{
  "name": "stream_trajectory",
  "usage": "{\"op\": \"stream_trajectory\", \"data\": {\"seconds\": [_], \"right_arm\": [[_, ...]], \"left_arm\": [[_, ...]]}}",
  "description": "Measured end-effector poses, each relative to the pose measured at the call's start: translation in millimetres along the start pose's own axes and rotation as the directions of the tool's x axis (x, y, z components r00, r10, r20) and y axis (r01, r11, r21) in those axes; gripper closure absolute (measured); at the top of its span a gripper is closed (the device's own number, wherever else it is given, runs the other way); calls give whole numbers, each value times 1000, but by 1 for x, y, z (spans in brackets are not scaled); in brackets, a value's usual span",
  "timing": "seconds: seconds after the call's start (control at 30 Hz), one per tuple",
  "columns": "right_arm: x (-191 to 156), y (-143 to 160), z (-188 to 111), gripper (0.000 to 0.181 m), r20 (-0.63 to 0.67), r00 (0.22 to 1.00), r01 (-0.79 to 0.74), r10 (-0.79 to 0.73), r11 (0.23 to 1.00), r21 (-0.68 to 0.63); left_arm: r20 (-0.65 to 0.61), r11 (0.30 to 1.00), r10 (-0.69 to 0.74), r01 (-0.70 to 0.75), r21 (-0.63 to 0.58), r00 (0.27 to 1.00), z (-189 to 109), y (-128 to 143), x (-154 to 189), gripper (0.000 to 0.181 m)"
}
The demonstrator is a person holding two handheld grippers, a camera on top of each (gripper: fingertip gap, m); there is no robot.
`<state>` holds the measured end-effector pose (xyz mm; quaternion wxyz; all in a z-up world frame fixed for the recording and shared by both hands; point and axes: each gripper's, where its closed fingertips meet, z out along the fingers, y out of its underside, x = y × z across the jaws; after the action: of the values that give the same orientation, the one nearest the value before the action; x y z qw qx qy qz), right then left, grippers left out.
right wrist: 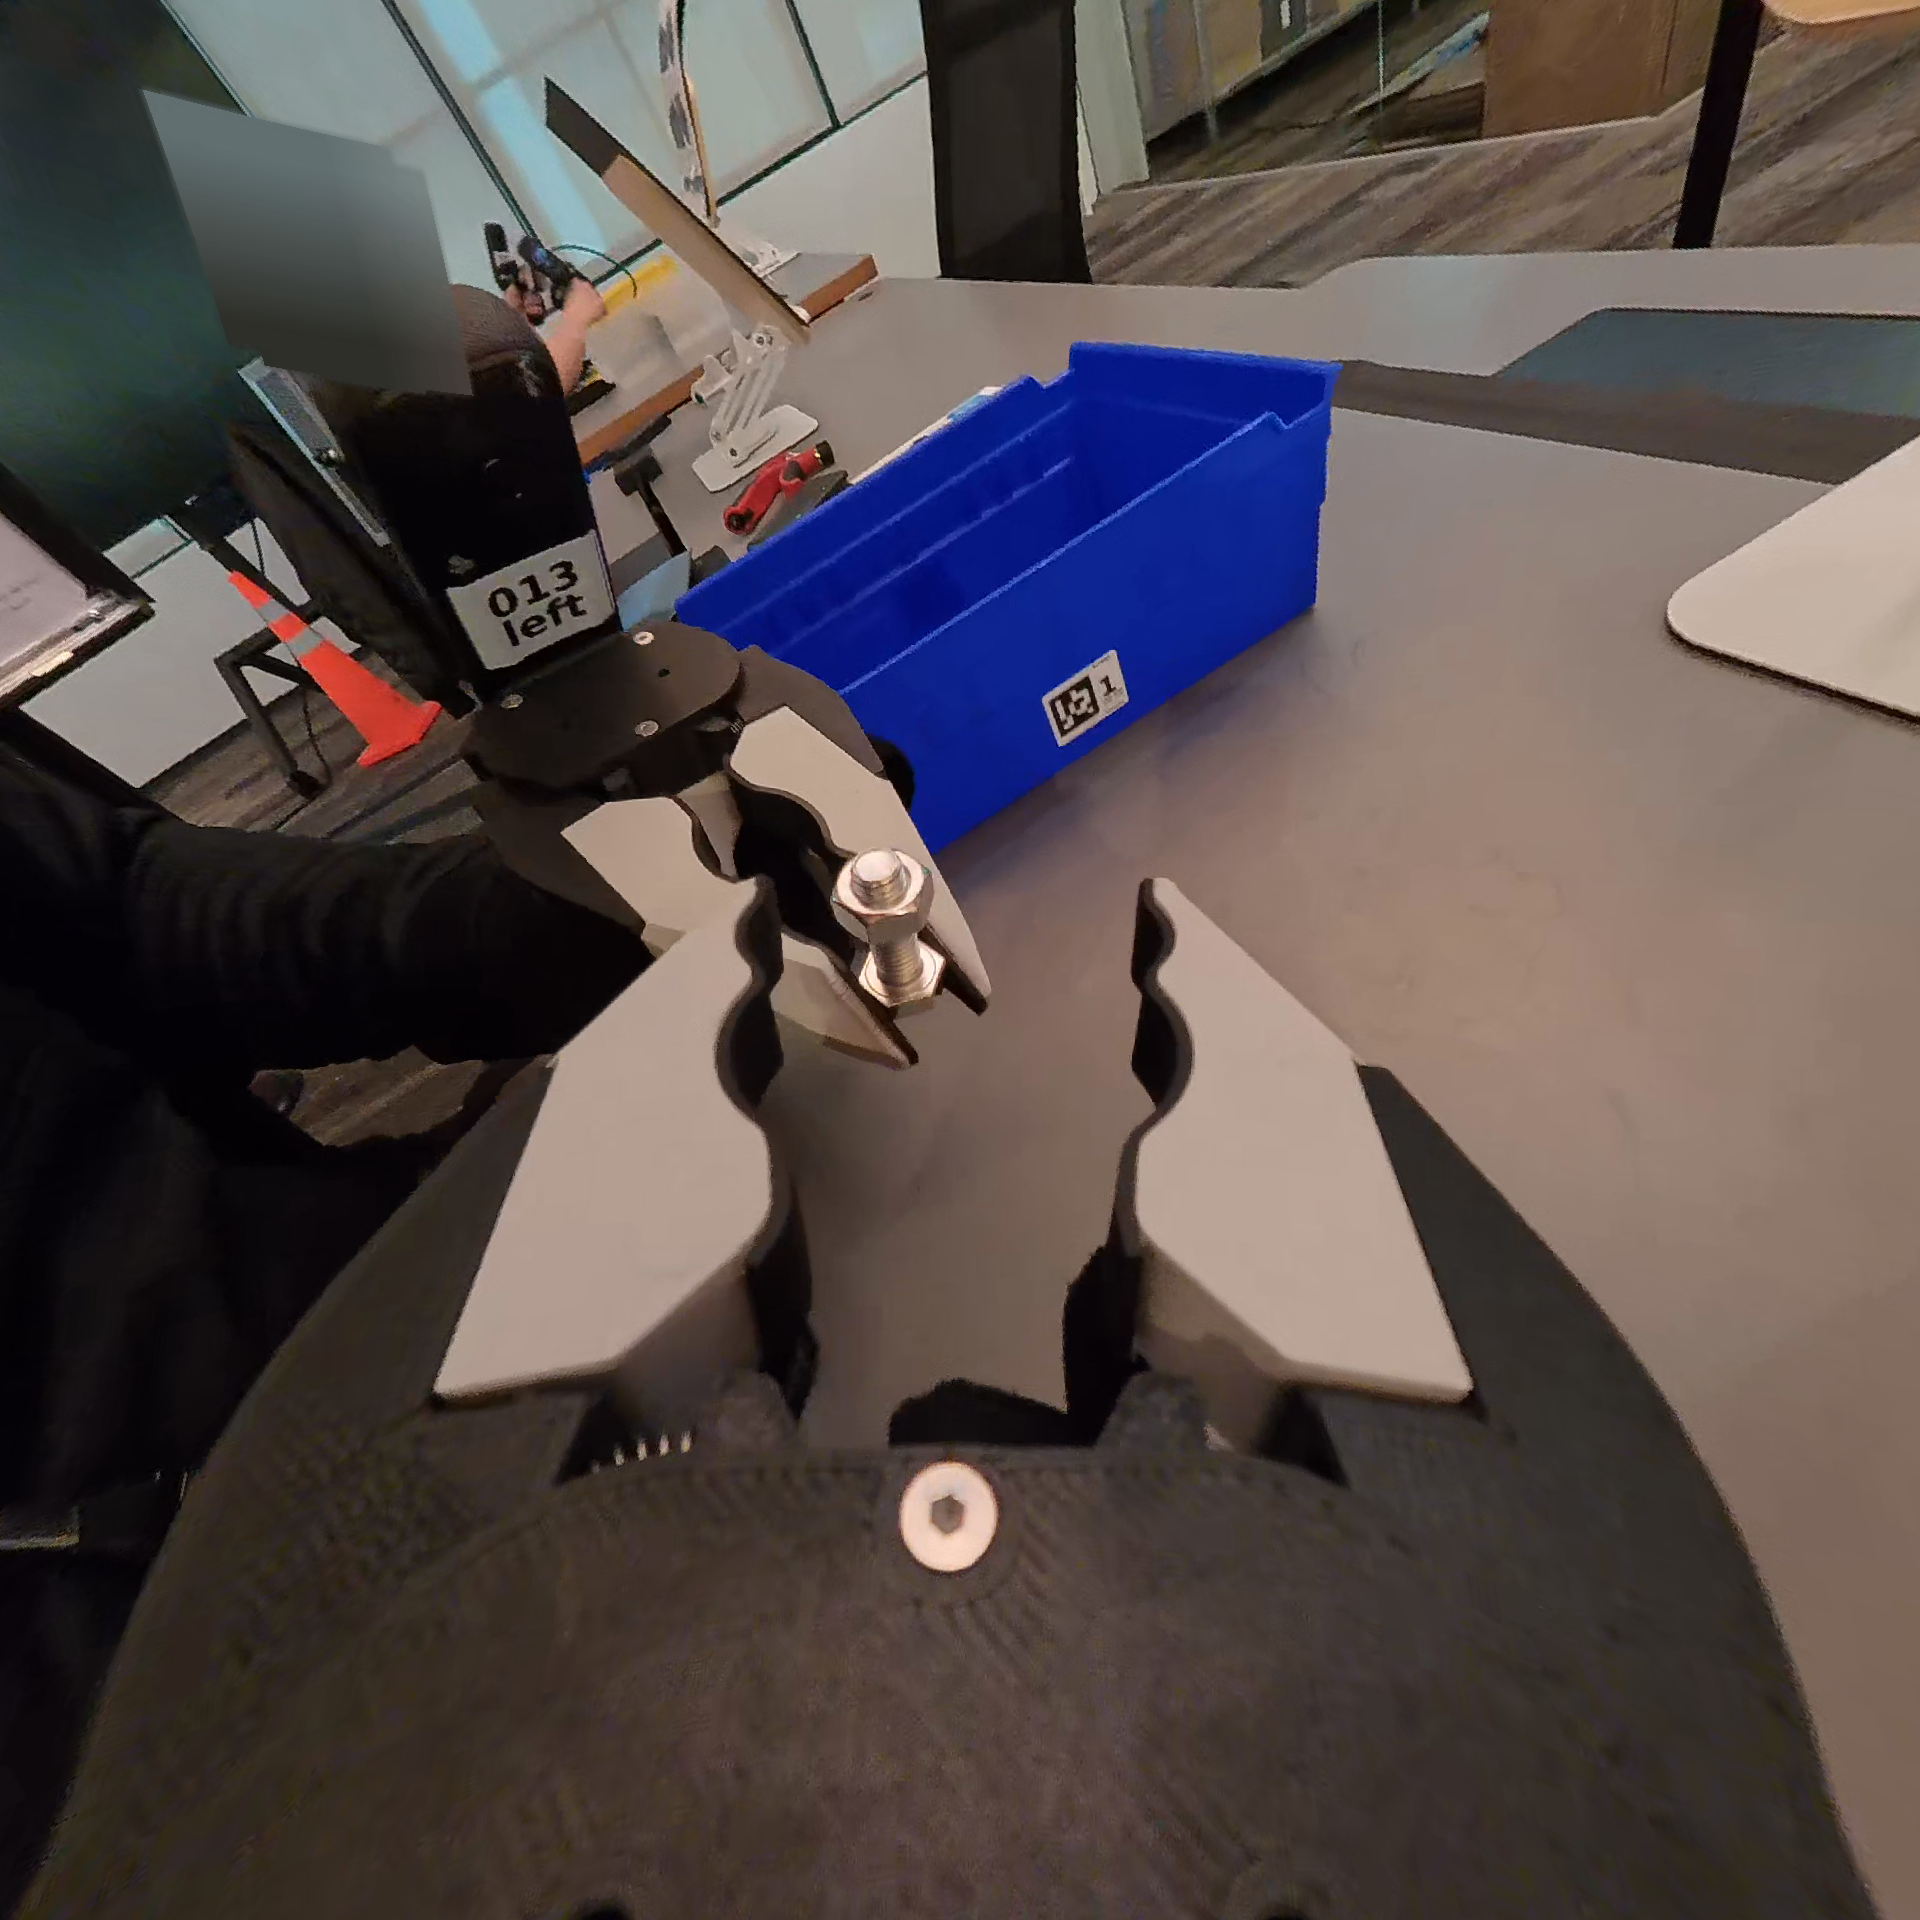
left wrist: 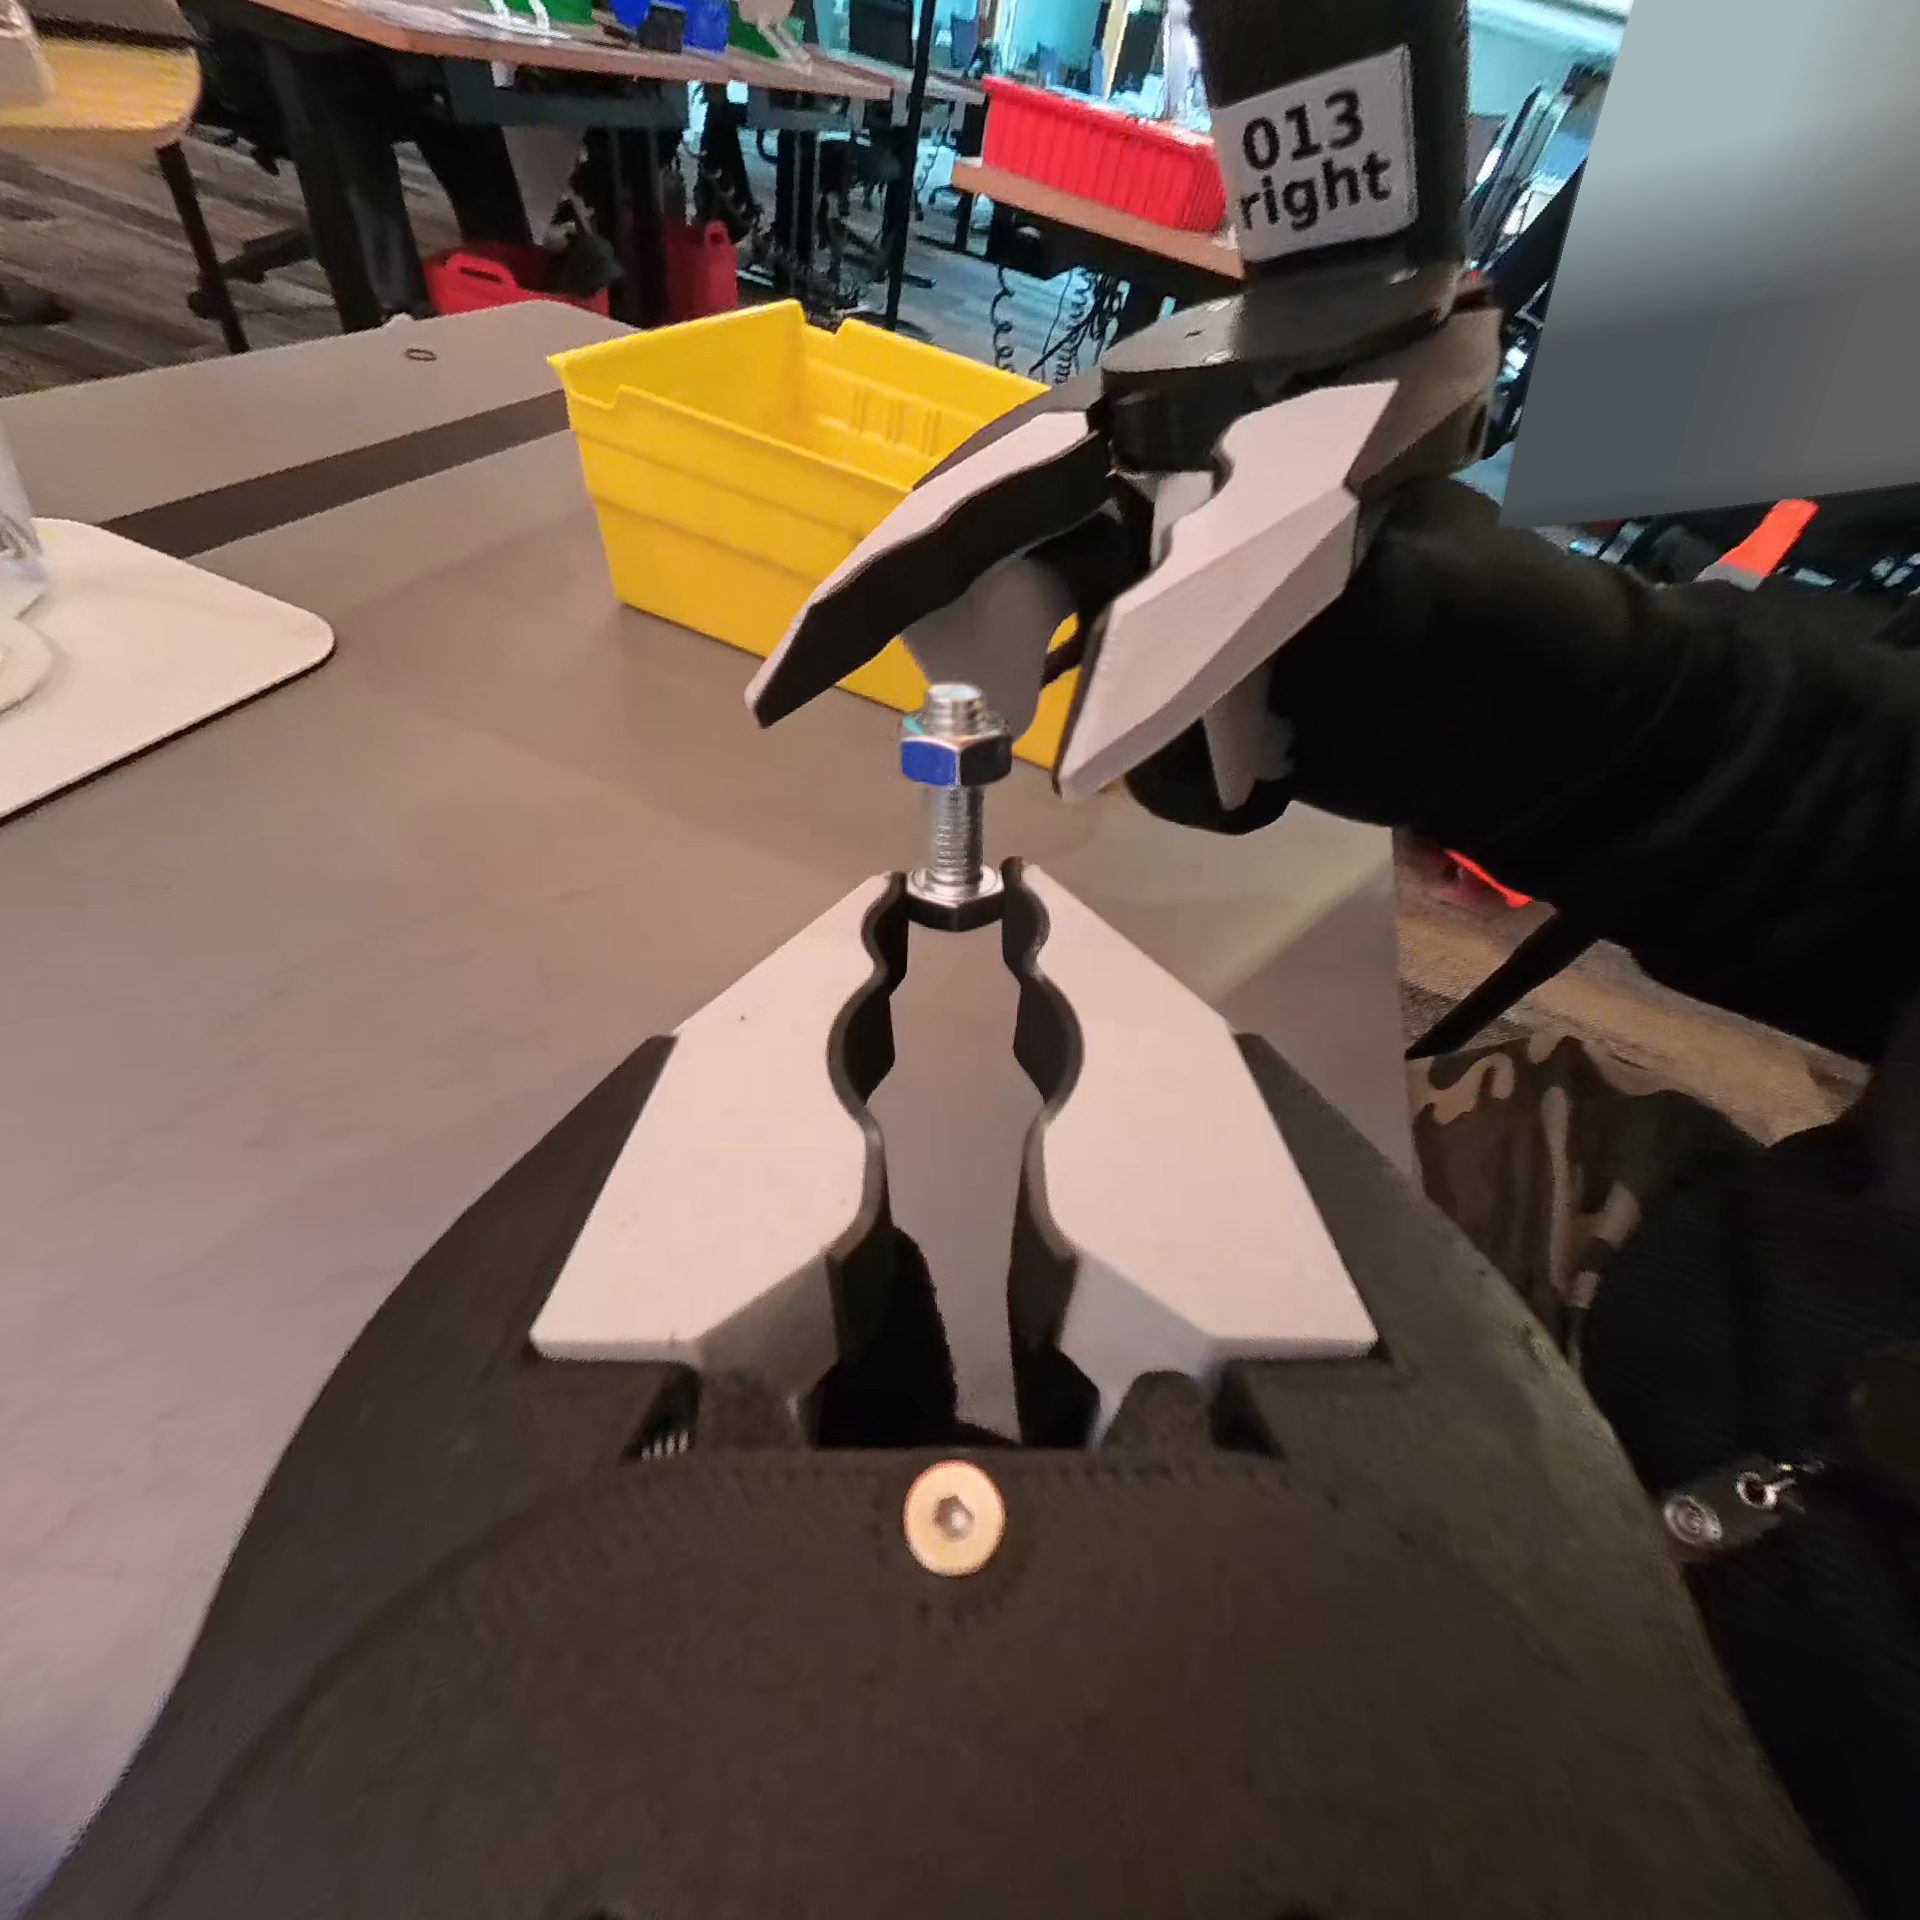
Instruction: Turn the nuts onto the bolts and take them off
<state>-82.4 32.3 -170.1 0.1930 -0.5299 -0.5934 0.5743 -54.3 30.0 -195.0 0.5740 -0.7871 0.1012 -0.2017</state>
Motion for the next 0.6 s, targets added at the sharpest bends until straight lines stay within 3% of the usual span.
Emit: {"op": "stream_trajectory", "data": {"seconds": [0.2,0.27,0.3,0.4,0.6], "right_arm": [[7,-6,-7,111,6,999,-46,45,997,55],[21,-6,-19,156,-38,996,-73,77,994,84],[26,-7,-26,162,-44,996,-77,82,991,108],[26,-15,-28,127,-4,992,-127,129,979,159],[-11,-23,0,100,83,996,-43,31,987,156]], "left_arm": [[-32,998,-11,13,55,999,-6,-13,6,165],[-34,996,-20,23,81,999,-11,-20,3,165],[-30,996,-21,24,86,999,-14,-21,1,165],[-36,996,-7,11,94,999,-15,-24,2,165],[-77,996,-2,9,91,997,-10,-22,13,165]]}}
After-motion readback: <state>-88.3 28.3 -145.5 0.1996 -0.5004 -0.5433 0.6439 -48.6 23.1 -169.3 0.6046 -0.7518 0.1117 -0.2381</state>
